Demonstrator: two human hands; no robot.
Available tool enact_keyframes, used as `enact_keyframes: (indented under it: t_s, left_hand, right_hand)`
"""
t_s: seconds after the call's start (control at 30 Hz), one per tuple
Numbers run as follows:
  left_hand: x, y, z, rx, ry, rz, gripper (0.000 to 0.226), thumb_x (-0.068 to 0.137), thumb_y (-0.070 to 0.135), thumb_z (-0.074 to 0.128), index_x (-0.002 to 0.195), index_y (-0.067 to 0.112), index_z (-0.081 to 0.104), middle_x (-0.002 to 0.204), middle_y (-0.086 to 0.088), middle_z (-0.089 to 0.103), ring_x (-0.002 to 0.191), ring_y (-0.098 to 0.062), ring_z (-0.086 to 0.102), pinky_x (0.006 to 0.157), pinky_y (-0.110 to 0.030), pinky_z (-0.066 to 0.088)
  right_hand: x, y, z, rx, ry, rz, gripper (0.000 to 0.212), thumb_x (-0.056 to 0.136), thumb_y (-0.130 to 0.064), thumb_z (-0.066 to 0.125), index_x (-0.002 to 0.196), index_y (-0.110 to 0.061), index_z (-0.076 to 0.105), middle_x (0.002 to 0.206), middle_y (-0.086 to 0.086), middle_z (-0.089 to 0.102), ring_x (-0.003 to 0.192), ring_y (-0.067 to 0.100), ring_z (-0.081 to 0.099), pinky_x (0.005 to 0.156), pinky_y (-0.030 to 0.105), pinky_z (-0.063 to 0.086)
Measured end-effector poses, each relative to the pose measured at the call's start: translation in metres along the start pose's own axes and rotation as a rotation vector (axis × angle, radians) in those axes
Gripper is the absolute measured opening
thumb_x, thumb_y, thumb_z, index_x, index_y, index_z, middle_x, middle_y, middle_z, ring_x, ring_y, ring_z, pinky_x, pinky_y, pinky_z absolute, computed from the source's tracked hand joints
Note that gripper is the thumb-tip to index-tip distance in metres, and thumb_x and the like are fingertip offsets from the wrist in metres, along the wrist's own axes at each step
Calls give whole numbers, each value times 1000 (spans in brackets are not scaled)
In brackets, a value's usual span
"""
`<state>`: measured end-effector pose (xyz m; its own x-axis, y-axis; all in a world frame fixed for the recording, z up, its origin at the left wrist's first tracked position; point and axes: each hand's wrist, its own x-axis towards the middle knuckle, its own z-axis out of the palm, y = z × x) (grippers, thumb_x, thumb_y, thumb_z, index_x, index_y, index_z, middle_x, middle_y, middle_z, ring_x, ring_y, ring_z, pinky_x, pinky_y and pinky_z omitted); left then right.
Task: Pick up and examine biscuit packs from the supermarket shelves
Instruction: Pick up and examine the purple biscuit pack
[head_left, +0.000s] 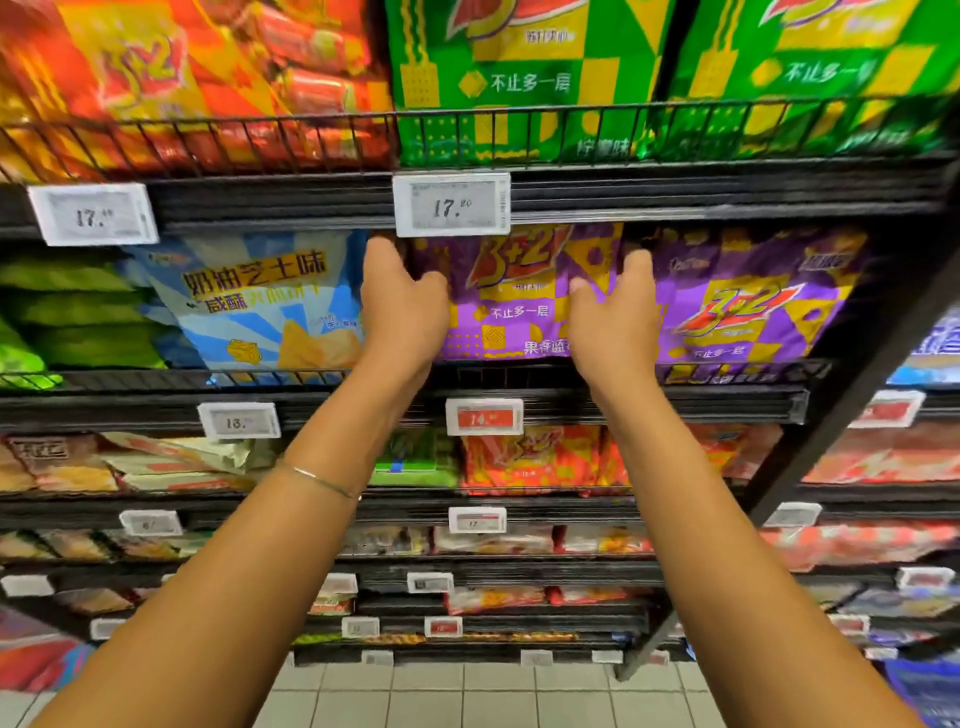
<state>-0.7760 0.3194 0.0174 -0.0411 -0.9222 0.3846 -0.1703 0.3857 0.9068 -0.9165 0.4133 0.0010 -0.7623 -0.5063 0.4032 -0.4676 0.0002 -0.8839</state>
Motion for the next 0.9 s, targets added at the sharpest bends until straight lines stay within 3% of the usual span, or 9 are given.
enact_keyframes:
  t_s: [0.13, 0.27, 0.33, 0.47, 0.53, 0.63, 0.8, 0.9]
  left_hand:
    - [-4, -3, 8, -22, 63, 5, 23, 85, -3, 57, 97, 15, 49, 92, 4, 59, 83, -16, 56, 71, -30, 47]
    - [-13, -11, 12, -22, 68, 52, 28, 89, -1, 59, 112, 13, 60, 116, -10, 66, 105, -26, 63, 91, -40, 54]
    - [-19, -14, 13, -28, 85, 91, 28, 91, 1, 60, 117, 9, 63, 117, -9, 68, 108, -26, 64, 97, -44, 53]
    - [-28, -17, 12, -54, 94, 142, 27, 92, 2, 61, 118, 9, 66, 116, -5, 71, 111, -23, 66, 101, -45, 53]
    - [-26, -18, 11, -95, 92, 131, 26, 93, 0, 63, 116, 12, 65, 114, -4, 71, 108, -21, 67, 99, -42, 54]
    - [-27, -26, 9, -109, 77, 98, 24, 94, 0, 63, 112, 17, 60, 111, -2, 70, 103, -18, 68, 95, -39, 56]
    - [-41, -43, 6, -55, 57, 159, 19, 99, 7, 62, 115, 15, 55, 107, 4, 66, 95, -6, 65, 78, -11, 49]
    - [-41, -47, 4, -85, 31, 125, 23, 100, 5, 62, 121, 13, 57, 114, -2, 68, 104, -14, 69, 85, -17, 54]
  right_hand:
    - [3, 7, 10, 41, 4, 80, 20, 99, -10, 59, 97, -11, 39, 75, -7, 38, 67, 20, 37, 65, 30, 23]
    - [-4, 27, 9, 114, -29, 105, 18, 99, -8, 60, 104, -7, 42, 78, -6, 38, 79, 21, 39, 74, 33, 36]
    - [-6, 31, 8, 103, -26, 75, 20, 99, -9, 62, 112, -5, 47, 84, -6, 44, 86, 21, 42, 77, 32, 38]
    - [-10, 37, 7, 70, -2, 9, 20, 98, -8, 64, 106, -10, 46, 92, 1, 52, 85, 22, 43, 73, 27, 33]
    - [-11, 38, 5, 38, -4, -25, 17, 99, -9, 64, 108, -4, 50, 95, 5, 53, 86, 22, 44, 76, 30, 34]
    - [-11, 38, 3, 13, -8, -42, 14, 101, -11, 61, 104, -12, 49, 95, 4, 50, 85, 21, 42, 78, 32, 37]
    - [-12, 36, 2, -92, -51, -40, 15, 100, -6, 56, 100, -12, 42, 94, 13, 50, 85, 25, 40, 71, 31, 25]
    - [-19, 34, 2, -152, -114, -49, 22, 100, -4, 53, 118, 3, 45, 110, 18, 52, 96, 30, 46, 72, 31, 25]
